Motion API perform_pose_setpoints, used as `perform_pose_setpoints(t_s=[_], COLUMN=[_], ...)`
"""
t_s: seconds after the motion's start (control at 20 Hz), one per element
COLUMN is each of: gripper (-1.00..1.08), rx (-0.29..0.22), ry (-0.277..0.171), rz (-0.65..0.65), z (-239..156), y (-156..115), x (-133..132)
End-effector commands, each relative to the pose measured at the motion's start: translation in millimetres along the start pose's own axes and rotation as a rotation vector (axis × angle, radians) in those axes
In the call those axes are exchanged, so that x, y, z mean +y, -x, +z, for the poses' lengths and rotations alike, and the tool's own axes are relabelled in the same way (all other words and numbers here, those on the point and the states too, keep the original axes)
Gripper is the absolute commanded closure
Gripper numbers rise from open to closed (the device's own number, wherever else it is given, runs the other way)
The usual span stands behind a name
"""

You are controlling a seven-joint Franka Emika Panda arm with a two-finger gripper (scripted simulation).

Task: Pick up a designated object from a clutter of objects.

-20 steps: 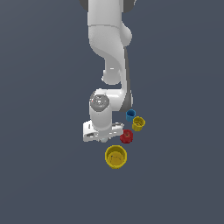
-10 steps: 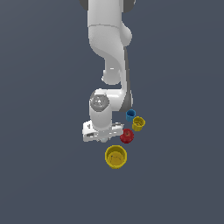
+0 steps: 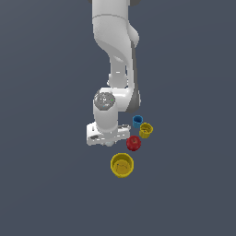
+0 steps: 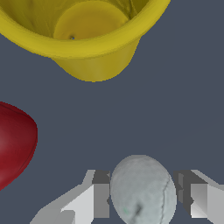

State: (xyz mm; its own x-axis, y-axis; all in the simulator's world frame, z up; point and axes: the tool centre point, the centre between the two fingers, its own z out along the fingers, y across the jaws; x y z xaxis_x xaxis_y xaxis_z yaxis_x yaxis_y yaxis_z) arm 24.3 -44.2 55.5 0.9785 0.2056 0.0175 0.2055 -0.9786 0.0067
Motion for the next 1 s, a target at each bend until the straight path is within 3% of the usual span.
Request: perform_pose_setpoints(t_s=[0.0, 0.95], gripper=[1.08, 1.08], rx=[0.001, -0.010], ry=[0.000, -0.004], rz=[0.000, -0.004], z=[-13.1, -180.5], y=[3.6, 52.2], x=[-0.9, -13.1])
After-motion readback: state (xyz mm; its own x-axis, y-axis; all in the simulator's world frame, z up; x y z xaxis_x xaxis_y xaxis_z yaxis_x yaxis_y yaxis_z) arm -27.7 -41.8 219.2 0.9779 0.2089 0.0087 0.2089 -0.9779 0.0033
